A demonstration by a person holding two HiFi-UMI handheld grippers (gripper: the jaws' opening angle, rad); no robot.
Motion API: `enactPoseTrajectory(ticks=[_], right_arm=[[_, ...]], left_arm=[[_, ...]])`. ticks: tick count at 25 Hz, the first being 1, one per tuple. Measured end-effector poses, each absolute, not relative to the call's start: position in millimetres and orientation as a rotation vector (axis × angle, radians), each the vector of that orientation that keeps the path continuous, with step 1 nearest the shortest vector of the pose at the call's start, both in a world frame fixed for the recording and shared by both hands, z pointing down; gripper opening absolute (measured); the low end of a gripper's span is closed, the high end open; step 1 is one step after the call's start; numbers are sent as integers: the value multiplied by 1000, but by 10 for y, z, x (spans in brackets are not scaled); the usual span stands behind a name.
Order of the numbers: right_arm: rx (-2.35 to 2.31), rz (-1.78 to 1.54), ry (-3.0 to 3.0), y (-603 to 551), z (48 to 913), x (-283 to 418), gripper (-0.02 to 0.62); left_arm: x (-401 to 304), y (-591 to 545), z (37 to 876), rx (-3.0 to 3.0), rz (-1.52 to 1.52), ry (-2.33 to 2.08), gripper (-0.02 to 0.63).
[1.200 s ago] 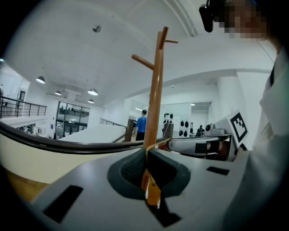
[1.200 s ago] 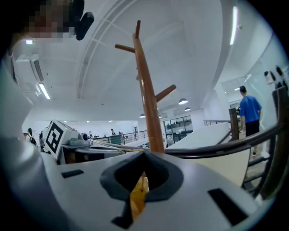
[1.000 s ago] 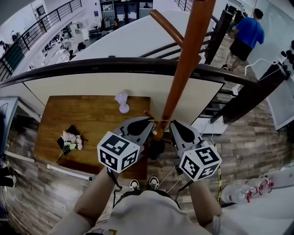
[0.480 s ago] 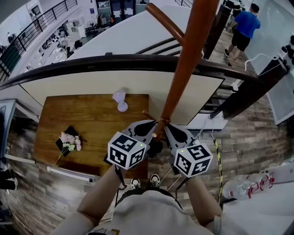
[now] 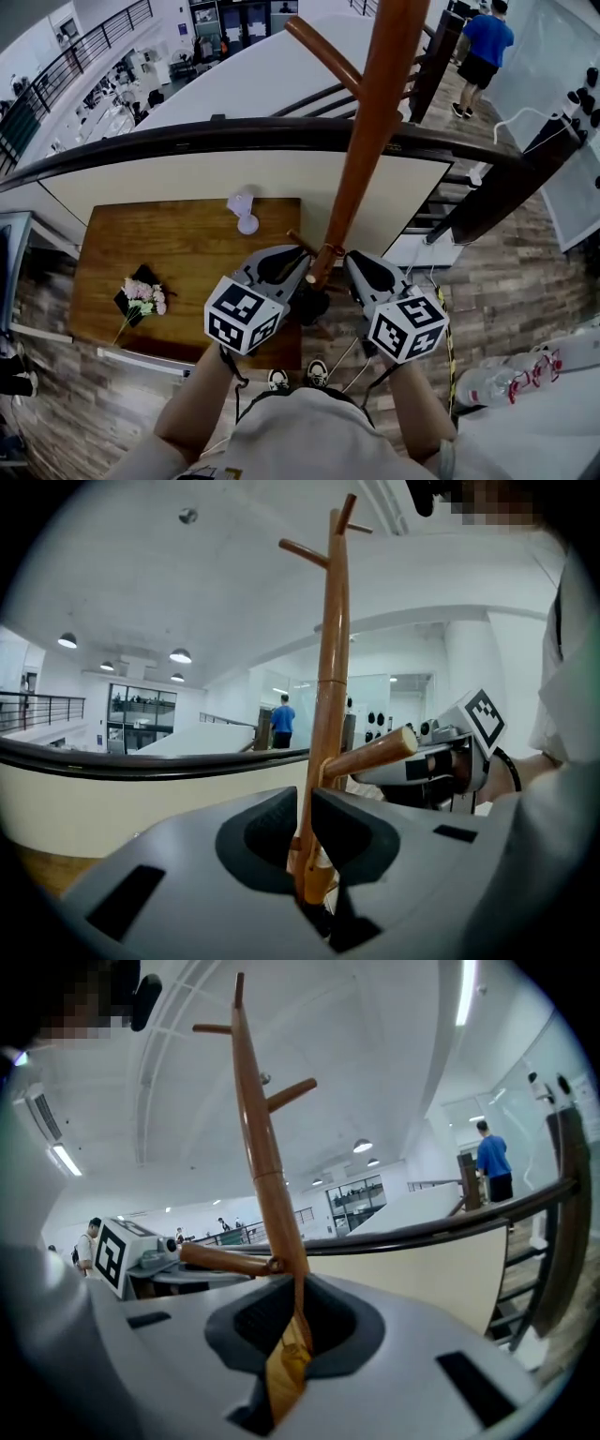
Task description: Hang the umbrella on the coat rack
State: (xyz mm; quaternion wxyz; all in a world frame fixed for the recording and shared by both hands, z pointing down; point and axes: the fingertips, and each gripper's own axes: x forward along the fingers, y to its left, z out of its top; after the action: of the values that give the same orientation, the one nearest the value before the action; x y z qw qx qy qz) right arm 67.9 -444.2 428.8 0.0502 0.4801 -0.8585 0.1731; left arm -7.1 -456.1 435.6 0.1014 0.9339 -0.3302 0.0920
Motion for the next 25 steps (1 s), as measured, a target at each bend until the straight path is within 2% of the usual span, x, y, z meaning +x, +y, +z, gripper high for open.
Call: enactPoseTrajectory(ticks=[15,25], right_arm=[[1551,-9,-2791,-4144,2524,884,5],[1533,-81,-2850,-3750,2272,830,5]], left_arm=[[-555,-4391,2824,2986,65,-1222,32],[-816,-4096,2527,3015,17,-1317,23]])
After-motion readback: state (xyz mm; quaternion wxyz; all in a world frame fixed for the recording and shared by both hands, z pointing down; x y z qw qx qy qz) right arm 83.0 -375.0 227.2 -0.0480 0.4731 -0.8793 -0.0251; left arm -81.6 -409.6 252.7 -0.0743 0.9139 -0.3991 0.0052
